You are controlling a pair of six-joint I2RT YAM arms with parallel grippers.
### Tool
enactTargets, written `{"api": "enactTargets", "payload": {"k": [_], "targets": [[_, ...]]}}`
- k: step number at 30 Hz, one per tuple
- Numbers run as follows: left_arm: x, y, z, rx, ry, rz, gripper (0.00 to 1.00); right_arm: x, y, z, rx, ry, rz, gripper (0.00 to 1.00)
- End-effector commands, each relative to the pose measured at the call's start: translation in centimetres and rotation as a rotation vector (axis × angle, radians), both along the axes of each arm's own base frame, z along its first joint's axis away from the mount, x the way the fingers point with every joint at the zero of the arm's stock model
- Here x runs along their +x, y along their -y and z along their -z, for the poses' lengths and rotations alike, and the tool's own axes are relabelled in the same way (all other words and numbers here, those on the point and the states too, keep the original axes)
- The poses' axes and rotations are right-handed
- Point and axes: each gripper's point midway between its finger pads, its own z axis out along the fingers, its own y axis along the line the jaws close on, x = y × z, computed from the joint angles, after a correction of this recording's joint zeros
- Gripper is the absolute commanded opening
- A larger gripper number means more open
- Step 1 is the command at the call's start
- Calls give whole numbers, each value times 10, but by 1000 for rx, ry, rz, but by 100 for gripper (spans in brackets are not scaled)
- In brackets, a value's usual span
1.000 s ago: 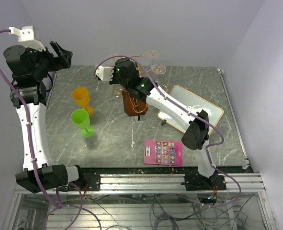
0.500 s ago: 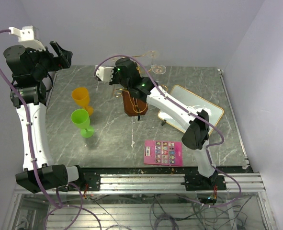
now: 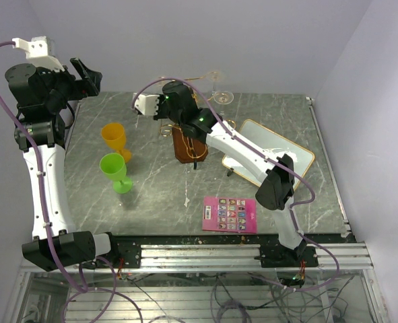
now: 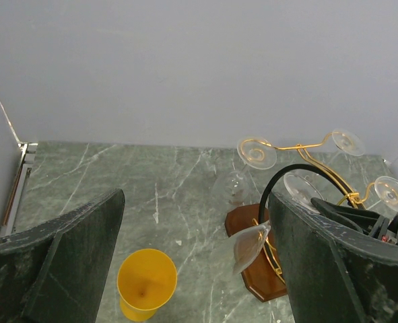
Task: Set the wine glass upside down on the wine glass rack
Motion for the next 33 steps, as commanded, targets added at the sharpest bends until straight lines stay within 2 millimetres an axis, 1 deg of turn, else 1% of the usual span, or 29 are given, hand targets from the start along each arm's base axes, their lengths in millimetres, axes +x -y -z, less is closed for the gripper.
{"api": "enactTargets", "payload": {"k": [1,4,12,17,28,33], "targets": [[-6,1,-14,26,59,12,97,-6,-21,-9,23,36,-85,7],[-6,0,-14,28,60,11,97,-10,-27,-6,1,38,-140,6],[-7,2,-14,29,62,18,97,-16,-34,-2,-63,57,-245,4],[-7,2,-14,29,61,19,97,-16,-31,-2,-82,68,-254,3],[-6,2,-14,30,63,20,97,-27,-19,-13,-78,43,-249,3],[-4,2,-12,23,60,24,97,-29,-15,-10,-81,29,-238,4]]}}
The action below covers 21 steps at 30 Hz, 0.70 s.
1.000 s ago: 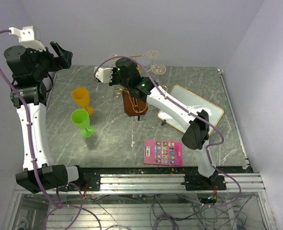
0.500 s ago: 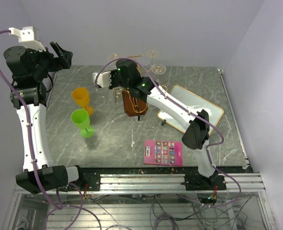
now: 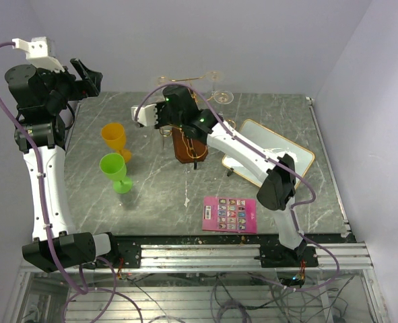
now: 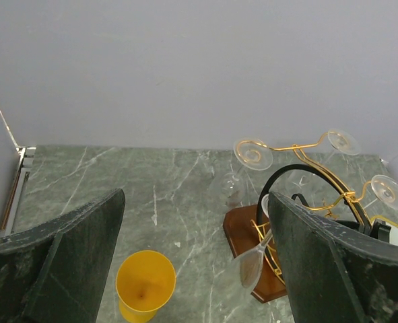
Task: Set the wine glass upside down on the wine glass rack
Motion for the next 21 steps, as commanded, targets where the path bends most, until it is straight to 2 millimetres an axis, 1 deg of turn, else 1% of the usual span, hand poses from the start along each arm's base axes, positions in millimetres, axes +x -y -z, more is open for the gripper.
{"api": "enactTargets", "payload": {"k": [1,10,15,17,21], "targets": [[-2,0,-9,18,46,15,97,-12,5,-28,40,26,-16,4],[-2,0,-8,20,46,16,97,-12,13,-32,41,33,16,6],[-3,0,-6,26,45,18,97,-9,19,-26,22,41,45,7],[-2,1,-4,28,41,21,97,-8,21,-20,13,39,59,7],[-2,3,-2,22,41,34,97,-6,24,-15,6,37,77,9]]}}
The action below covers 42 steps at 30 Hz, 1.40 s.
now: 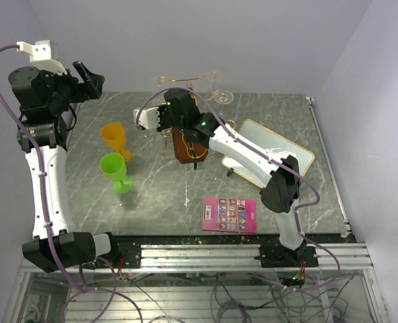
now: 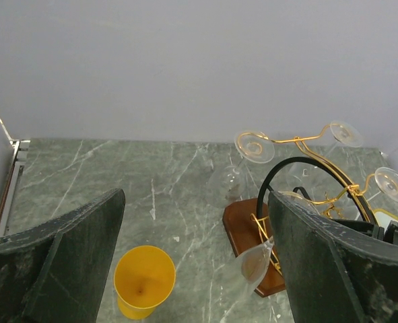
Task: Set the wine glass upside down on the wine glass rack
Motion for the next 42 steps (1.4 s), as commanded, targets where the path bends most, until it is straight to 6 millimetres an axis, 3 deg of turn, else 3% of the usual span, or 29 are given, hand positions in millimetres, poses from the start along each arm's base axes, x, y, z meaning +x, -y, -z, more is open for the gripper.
{"api": "enactTargets", "payload": {"k": [1,22,32,37,42], "targets": [[-4,2,-12,21,56,23,97,-4,13,-32,44,47,32,10],[-3,0,-6,40,51,15,97,-7,28,-34,40,51,77,22],[-2,-4,10,57,26,4,97,-12,43,-34,32,44,119,28],[1,-8,33,59,-26,-11,98,-13,55,-49,65,56,162,33],[8,-23,75,111,-152,-60,98,-20,70,-70,148,32,200,40]]}}
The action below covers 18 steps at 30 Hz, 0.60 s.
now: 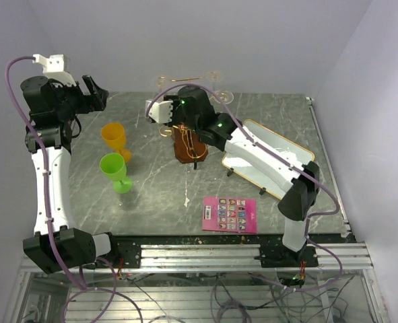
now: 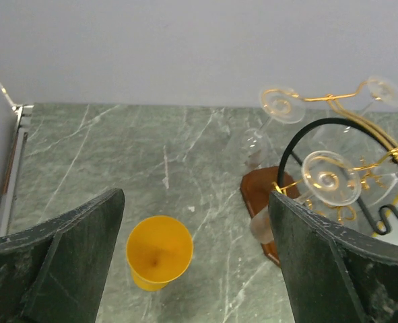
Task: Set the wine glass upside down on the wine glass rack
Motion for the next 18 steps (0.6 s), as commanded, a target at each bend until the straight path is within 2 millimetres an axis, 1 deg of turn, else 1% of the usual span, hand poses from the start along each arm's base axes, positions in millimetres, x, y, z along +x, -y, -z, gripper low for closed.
{"api": "enactTargets", "payload": {"k": [1,3,6,7,12,13,14,18], "targets": [[5,-22,30,85,-86,-69,98,-9,23,-37,133,-13,48,40],[5,-29,46,111,-144,-85,99,-13,29,-44,199,-61,45,43],[6,-36,66,141,-196,-92,99,-16,44,-54,291,-124,55,46],[6,-37,74,153,-220,-88,99,-16,52,-58,319,-138,67,46],[9,-53,113,233,-349,-96,100,-26,86,-76,428,-184,125,49],[9,-55,121,249,-369,-91,100,-27,94,-78,450,-194,141,50],[12,-59,139,272,-414,-84,100,-32,116,-84,521,-232,169,56],[13,-56,169,275,-491,-29,100,-41,148,-79,589,-308,203,65]]}}
